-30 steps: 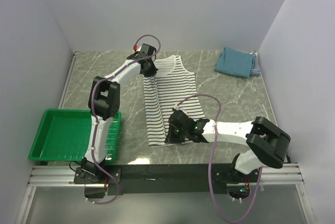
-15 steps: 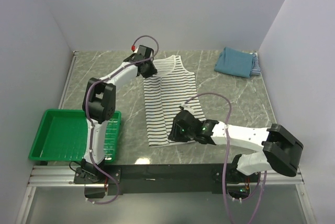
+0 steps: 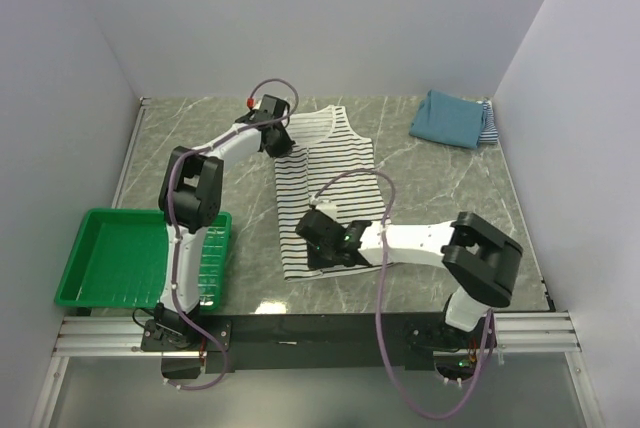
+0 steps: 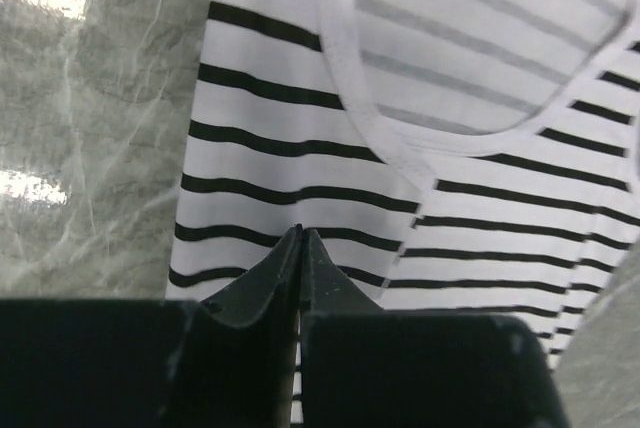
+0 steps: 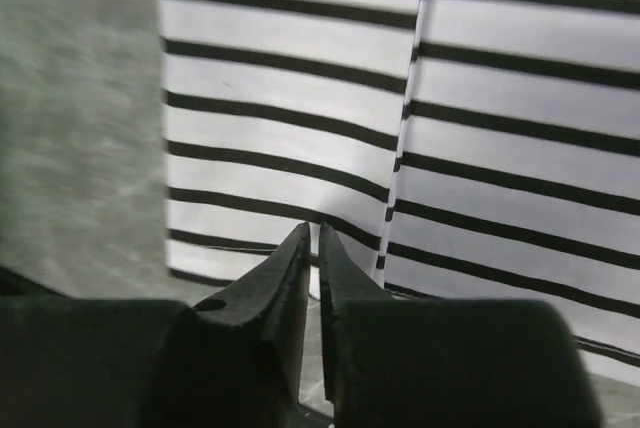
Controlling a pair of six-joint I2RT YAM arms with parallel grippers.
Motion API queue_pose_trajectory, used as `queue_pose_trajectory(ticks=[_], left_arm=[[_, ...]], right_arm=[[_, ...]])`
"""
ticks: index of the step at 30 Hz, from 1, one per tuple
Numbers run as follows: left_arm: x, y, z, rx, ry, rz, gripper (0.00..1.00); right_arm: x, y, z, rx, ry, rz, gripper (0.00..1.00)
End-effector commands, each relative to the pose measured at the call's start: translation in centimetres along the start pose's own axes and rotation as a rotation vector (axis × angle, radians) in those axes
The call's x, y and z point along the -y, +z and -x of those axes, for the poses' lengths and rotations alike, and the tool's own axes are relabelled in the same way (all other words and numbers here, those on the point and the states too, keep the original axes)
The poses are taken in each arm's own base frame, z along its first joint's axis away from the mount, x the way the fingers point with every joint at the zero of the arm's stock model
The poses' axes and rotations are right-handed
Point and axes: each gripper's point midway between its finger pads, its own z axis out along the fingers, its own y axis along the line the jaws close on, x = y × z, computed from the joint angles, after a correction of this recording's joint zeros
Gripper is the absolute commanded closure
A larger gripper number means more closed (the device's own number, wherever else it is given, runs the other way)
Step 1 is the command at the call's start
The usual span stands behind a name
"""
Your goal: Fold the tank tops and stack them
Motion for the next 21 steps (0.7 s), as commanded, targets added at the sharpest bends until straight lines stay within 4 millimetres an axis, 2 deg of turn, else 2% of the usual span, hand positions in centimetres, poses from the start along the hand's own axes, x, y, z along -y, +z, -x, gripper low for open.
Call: queue_pose_trajectory(ticks=[1, 3, 7, 8, 9, 10, 11, 12, 13, 15, 17, 18, 20, 21], left_arm=[[-0.6, 1.3, -0.1, -0.013, 0.021, 0.008, 0.92], [-1.4, 1.9, -0.2, -0.021, 0.02, 0.034, 0.92], [-2.5, 2.3, 0.5, -0.021, 0.02, 0.06, 0.92], [-2.7, 2.4, 0.7, -0.02, 0.023, 0.063, 0.92], [-3.2, 2.4, 1.3, -0.014, 0.03, 0.066, 0.92], [-3.3, 2.4, 1.7, -0.01, 0.031, 0.065, 0.92], [-3.5, 2.5, 1.8, -0.019, 0.038, 0.058, 0.91], [-3.6, 2.5, 2.5, -0.017, 0.037, 0.044, 0.9], [-3.1, 2.4, 2.7, -0.022, 0.041, 0.018, 0.89], [-2.9, 2.3, 3.3, -0.016, 0.064, 0.004, 0.86], [-1.8, 1.8, 4.1, 0.0, 0.09, -0.036, 0.81], [-1.2, 1.5, 4.5, 0.007, 0.097, -0.056, 0.79], [0.3, 0.3, 5.5, 0.028, 0.105, -0.106, 0.72], [1.0, -0.3, 6.0, 0.04, 0.108, -0.129, 0.7]], right_arm=[[-0.6, 0.8, -1.4, -0.014, -0.055, -0.022, 0.87], [-1.7, 1.3, -2.4, -0.034, -0.079, -0.008, 0.87], [-6.1, 1.7, -3.6, -0.066, -0.133, 0.089, 0.87], [-8.2, 1.4, -3.5, -0.078, -0.14, 0.142, 0.88], [-8.8, 2.0, -3.8, -0.095, -0.148, 0.151, 0.88], [-10.0, 2.1, -3.6, -0.099, -0.156, 0.186, 0.89], [-11.8, 1.8, -2.5, -0.082, -0.155, 0.225, 0.89], [-12.3, 2.1, -2.4, -0.085, -0.159, 0.228, 0.89], [-13.4, 1.7, -1.3, -0.064, -0.161, 0.247, 0.89], [-13.7, 1.6, -0.1, -0.04, -0.154, 0.245, 0.89], [-13.7, 1.2, 1.3, -0.025, -0.136, 0.251, 0.89], [-13.7, 0.2, 2.8, 0.005, -0.117, 0.266, 0.87], [-12.8, -0.6, 3.9, 0.034, -0.1, 0.258, 0.85], [-12.1, -2.3, 6.0, 0.081, -0.07, 0.269, 0.81]])
